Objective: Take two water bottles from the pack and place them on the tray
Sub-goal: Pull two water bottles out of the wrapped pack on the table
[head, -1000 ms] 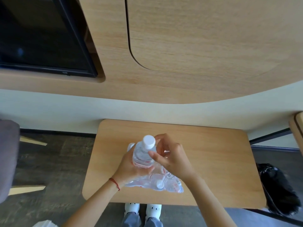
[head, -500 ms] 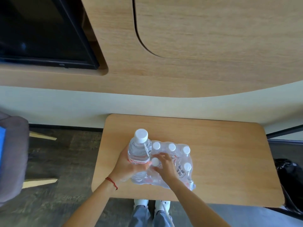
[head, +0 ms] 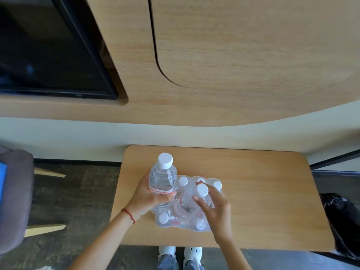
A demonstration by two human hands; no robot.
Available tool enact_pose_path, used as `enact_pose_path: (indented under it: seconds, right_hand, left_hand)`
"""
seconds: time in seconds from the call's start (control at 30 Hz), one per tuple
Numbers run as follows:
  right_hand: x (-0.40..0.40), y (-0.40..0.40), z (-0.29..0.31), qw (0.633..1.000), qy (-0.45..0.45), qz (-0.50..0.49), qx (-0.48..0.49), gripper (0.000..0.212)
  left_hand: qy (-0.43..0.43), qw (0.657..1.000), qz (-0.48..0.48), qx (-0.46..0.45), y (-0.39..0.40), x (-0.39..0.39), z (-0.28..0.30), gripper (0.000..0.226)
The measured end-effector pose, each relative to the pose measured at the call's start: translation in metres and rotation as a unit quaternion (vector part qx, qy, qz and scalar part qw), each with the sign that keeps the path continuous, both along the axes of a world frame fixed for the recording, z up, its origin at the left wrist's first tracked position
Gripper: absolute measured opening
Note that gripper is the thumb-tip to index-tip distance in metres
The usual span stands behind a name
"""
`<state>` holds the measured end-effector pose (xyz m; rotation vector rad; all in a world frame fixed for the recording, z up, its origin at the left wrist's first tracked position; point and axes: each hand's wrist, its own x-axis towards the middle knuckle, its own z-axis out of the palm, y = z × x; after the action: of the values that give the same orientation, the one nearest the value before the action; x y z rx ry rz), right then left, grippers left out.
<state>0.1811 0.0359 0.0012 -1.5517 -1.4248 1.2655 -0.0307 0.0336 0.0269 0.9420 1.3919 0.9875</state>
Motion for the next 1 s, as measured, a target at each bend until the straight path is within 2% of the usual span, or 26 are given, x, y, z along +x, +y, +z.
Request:
enact_pose_path:
  seconds: [0.17,0.23,0.37,0.53,0.63,0.73,0.87,1.0]
  right_hand:
    - [0.002,0.02,0.096,0.984,0.148,-0.03,0.096,0.025]
    - [0.0,0.035,0.124,0.98,0.146,-0.063,0.116,0.03]
    - [0.004,0.046,0.165,0.981,0.145,-0.109,0.076,0.039]
    - [0.054,0.02,0.193,0.97,0.141,-0.171,0.096,0.037]
    - [0.099,0.0,0.206,0.959,0.128,-0.222,0.123,0.037]
    - [0.151,-0.021,0.218,0.943,0.097,-0.279,0.155,0.033]
    - [0.237,-0.057,0.227,0.916,0.097,-0.346,0.179,0.04]
    - [0.326,-0.097,0.232,0.894,0.1,-0.387,0.201,0.029]
  left_hand:
    - [0.003,0.999,-0.028,0.027,0.013,0.002,0.037,0.057]
    - [-0.001,0.999,-0.033,0.04,0.018,0.005,0.054,0.052]
    - [-0.023,0.995,-0.076,0.066,0.024,0.018,0.088,0.038]
    - [-0.033,0.983,-0.158,0.085,0.032,0.055,0.125,0.038]
    - [-0.025,0.974,-0.205,0.093,0.039,0.096,0.141,0.042]
    - [-0.013,0.962,-0.253,0.098,0.043,0.151,0.154,0.035]
    - [-0.011,0.946,-0.305,0.108,0.035,0.242,0.164,0.032]
    - [-0.021,0.932,-0.343,0.12,0.013,0.343,0.168,0.04]
